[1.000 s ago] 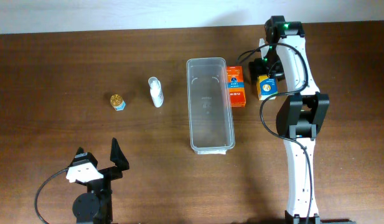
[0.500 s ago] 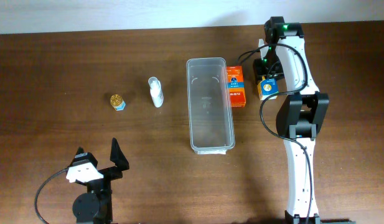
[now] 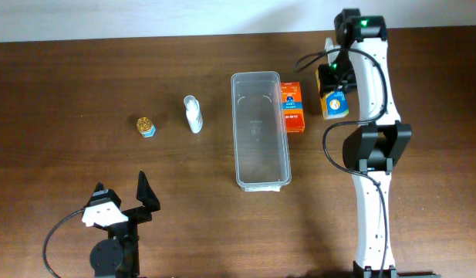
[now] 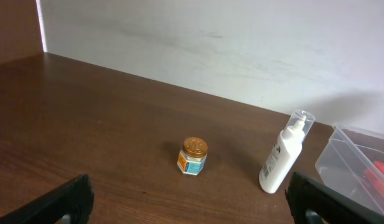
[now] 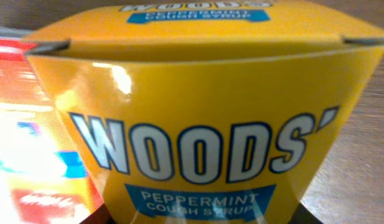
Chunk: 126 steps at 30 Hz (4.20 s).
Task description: Pack container
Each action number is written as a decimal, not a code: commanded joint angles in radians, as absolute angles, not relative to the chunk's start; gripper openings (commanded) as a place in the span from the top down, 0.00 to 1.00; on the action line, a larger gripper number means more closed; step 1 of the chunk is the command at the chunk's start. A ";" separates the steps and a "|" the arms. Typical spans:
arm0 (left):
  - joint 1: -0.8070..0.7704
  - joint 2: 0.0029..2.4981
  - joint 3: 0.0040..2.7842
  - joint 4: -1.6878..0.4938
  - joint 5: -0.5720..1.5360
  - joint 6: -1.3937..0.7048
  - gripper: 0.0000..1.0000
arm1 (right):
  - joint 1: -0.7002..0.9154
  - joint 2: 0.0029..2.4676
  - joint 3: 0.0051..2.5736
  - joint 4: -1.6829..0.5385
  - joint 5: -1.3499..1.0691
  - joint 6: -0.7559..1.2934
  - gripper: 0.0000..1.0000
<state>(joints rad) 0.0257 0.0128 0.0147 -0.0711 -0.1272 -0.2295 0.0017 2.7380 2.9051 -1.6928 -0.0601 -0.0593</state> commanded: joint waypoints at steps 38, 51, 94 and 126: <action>0.027 0.006 0.009 -0.072 -0.117 -0.238 0.01 | 0.360 2.372 2.589 -1.518 -0.197 0.195 0.58; 0.027 0.006 0.009 -0.072 -0.117 -0.239 0.01 | 0.373 2.376 2.355 -1.420 -0.198 0.253 0.57; 0.027 0.006 0.009 -0.072 -0.117 -0.238 0.01 | 0.399 2.383 2.188 -1.185 -0.030 0.252 0.38; 0.027 0.006 0.009 -0.072 -0.117 -0.239 0.01 | 0.426 2.425 2.215 -1.163 -0.304 0.052 0.89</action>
<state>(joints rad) 0.0257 0.0128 0.0147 -0.0711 -0.1276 -0.2295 0.4175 2.4130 2.1944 -1.1625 -0.2806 0.0692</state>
